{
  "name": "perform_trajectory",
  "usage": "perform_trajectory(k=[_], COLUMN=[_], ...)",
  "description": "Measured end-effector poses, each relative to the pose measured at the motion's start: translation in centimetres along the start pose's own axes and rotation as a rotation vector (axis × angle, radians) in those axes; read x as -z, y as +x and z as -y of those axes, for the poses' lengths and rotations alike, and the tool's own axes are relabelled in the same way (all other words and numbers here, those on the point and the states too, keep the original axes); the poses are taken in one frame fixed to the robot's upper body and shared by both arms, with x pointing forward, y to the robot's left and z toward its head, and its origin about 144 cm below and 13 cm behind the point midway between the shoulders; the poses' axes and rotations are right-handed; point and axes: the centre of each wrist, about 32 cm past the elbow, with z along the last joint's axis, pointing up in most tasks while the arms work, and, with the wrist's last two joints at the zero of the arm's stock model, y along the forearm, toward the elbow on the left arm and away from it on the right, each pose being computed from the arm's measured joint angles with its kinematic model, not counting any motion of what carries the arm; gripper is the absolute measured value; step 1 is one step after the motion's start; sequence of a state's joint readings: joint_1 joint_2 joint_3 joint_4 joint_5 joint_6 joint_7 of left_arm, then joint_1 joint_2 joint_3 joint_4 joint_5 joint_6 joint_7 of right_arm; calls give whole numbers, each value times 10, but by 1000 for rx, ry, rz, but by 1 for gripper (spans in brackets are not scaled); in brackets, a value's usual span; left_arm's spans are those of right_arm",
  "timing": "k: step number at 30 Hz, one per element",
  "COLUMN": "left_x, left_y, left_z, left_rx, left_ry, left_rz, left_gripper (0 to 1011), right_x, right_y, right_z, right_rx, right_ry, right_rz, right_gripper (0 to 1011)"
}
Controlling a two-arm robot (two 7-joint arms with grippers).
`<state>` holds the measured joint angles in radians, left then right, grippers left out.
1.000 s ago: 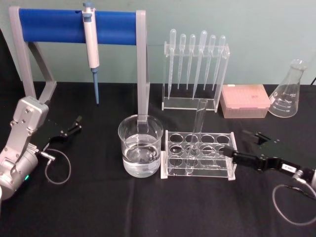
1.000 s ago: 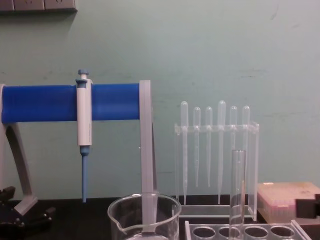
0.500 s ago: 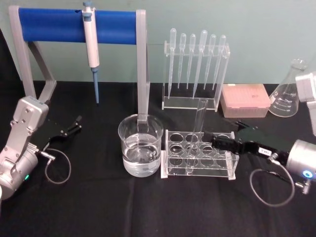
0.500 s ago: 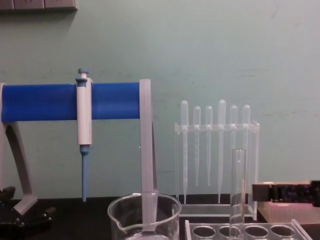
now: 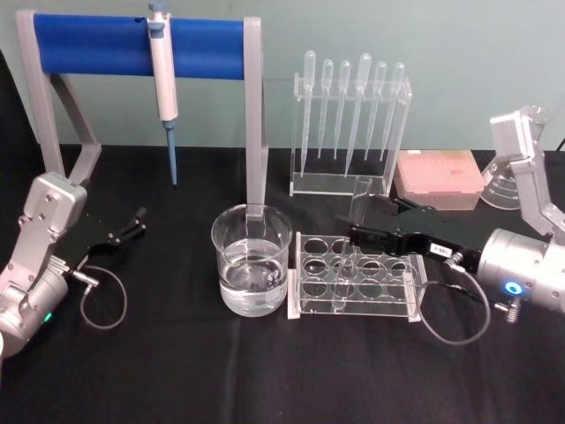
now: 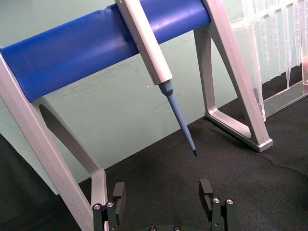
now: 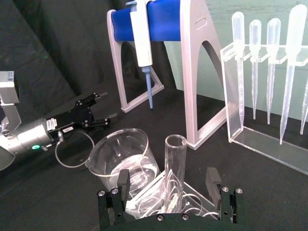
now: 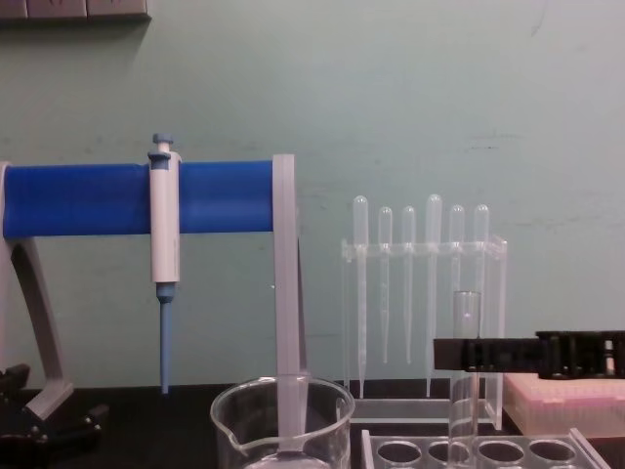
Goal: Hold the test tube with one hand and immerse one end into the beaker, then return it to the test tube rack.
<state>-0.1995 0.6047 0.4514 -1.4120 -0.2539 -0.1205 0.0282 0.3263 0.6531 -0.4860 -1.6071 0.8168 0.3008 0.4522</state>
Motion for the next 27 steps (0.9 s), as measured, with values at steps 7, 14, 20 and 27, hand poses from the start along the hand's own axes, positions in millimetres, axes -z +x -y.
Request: perform_trajectory(k=[7, 14, 20, 27], left_x=[0, 0, 0, 0], left_y=[0, 0, 0, 0], left_z=[0, 0, 0, 0], left_rx=[0, 0, 0, 0], left_ry=[0, 0, 0, 0], left_rz=[0, 0, 0, 0], left_gripper=[1000, 1000, 1000, 1000], right_x=[-2, -3, -3, -3], right_y=[2, 4, 5, 5], right_z=[-11, -19, -25, -25], right_rx=[-2, -2, -5, -6], right_ry=[3, 8, 7, 7], right_rz=[7, -2, -10, -11], right_gripper=[1003, 1003, 1003, 1003])
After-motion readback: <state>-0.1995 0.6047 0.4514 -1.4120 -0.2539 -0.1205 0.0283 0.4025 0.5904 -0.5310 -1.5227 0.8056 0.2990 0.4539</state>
